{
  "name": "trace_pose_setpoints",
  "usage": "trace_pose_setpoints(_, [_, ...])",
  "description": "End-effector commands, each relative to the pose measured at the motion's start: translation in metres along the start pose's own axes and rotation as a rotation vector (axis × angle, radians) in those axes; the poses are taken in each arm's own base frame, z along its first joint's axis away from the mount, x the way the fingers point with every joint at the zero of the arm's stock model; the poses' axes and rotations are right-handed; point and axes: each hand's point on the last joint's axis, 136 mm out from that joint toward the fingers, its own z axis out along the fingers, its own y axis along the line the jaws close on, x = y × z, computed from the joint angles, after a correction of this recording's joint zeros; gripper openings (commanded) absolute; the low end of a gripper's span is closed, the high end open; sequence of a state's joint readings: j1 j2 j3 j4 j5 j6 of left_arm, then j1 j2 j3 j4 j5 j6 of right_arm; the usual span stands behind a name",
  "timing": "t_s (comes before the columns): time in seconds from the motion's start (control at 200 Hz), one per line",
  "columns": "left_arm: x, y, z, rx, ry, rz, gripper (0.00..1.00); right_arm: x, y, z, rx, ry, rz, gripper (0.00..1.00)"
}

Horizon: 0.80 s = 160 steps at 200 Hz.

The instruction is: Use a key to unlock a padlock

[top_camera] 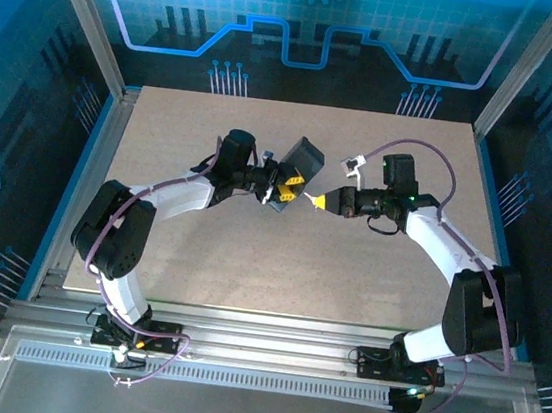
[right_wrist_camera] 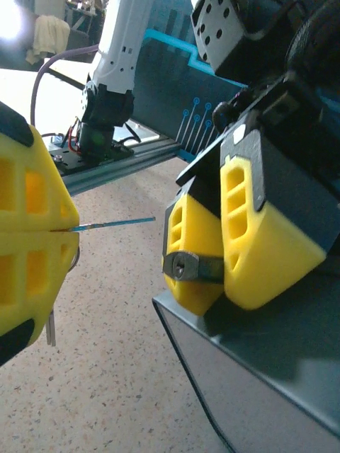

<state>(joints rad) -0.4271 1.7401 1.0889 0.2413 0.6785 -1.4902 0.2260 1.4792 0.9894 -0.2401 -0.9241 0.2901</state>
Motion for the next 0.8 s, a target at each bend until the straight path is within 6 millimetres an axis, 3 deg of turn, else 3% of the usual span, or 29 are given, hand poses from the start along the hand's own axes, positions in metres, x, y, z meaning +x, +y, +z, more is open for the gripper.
trace_pose_setpoints(0.0, [0.009,-0.025,-0.009,0.086,0.029,0.07,0.0,-0.006,-0.002,-0.001,0.0,-0.002,-0.007,0.0])
trace_pose_setpoints(0.795, [0.008,-0.023,-0.009,0.085,0.026,0.065,0.0,-0.01,-0.015,0.014,0.0,-0.007,0.017,0.0])
